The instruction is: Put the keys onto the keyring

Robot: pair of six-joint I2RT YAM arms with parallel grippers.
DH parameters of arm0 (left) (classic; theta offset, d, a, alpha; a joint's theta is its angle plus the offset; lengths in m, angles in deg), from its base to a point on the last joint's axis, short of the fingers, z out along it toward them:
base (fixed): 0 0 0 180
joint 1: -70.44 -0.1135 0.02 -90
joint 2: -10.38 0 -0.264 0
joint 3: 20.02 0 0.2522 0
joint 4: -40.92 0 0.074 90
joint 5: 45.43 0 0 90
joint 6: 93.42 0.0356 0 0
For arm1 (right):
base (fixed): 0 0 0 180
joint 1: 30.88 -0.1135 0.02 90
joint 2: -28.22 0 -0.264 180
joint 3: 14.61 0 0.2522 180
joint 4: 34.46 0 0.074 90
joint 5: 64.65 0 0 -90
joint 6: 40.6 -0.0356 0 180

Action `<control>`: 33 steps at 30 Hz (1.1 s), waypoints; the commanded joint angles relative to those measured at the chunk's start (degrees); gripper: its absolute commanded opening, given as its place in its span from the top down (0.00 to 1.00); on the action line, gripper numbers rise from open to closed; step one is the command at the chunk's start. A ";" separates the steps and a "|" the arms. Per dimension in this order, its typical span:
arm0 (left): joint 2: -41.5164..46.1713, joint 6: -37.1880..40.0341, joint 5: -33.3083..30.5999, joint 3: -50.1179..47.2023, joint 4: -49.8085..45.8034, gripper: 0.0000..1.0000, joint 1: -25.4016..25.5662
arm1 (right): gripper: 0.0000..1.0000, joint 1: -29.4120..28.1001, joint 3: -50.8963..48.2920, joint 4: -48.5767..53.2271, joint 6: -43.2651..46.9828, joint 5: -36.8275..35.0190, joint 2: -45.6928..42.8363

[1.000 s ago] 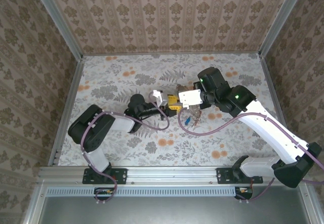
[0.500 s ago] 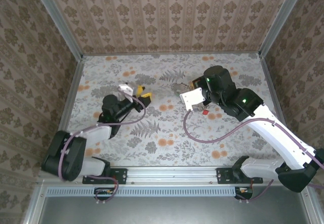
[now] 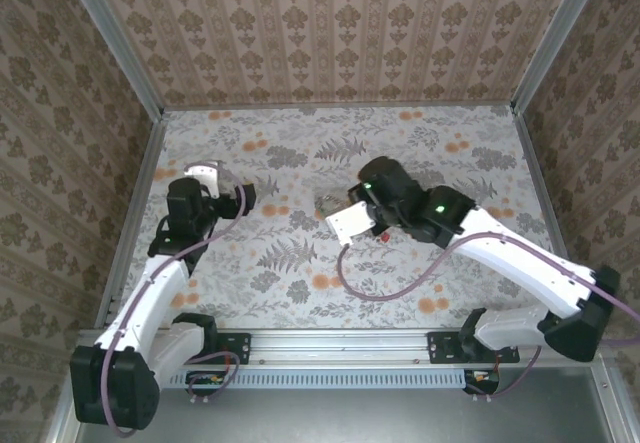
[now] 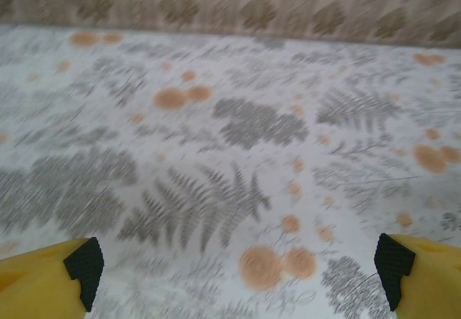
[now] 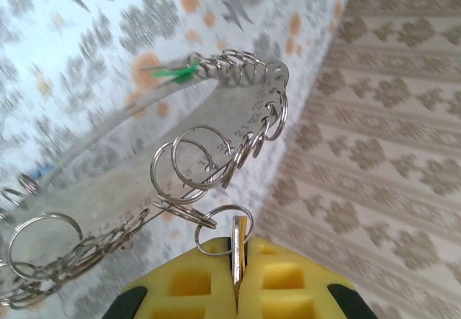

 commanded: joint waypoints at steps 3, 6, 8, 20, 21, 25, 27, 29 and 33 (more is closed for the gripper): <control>0.99 -4.87 -5.92 5.37 -17.38 0.00 -5.30 | 1.00 -5.57 8.32 -4.01 -20.11 4.55 11.94; 1.59 -4.69 -2.79 6.09 -18.33 0.00 -8.36 | 1.00 -7.00 13.30 -4.73 -28.52 6.03 18.23; 2.32 -4.82 -0.89 6.67 -19.54 0.00 -9.92 | 1.00 -7.37 15.19 -5.87 -32.84 7.36 21.46; 2.23 -6.71 4.75 4.90 -20.84 0.00 -13.06 | 1.00 0.68 16.57 -10.82 -41.16 5.94 32.87; 2.44 -7.69 3.77 4.66 -20.95 0.00 -13.10 | 1.00 1.76 15.64 -11.01 -40.75 5.49 33.28; 2.44 -9.69 3.73 3.71 -20.04 0.00 -13.02 | 1.00 6.00 11.97 -11.54 -38.55 2.16 33.90; 2.43 -10.49 4.00 3.21 -19.41 0.00 -13.10 | 1.00 8.24 10.35 -11.53 -38.05 1.01 34.08; 2.13 -11.68 3.06 2.99 -19.17 0.00 -13.03 | 1.00 10.07 8.94 -10.80 -37.91 -0.49 34.26; 1.23 -12.39 2.78 2.65 -19.14 0.00 -13.04 | 1.00 12.97 4.53 -10.74 -38.15 -3.54 34.45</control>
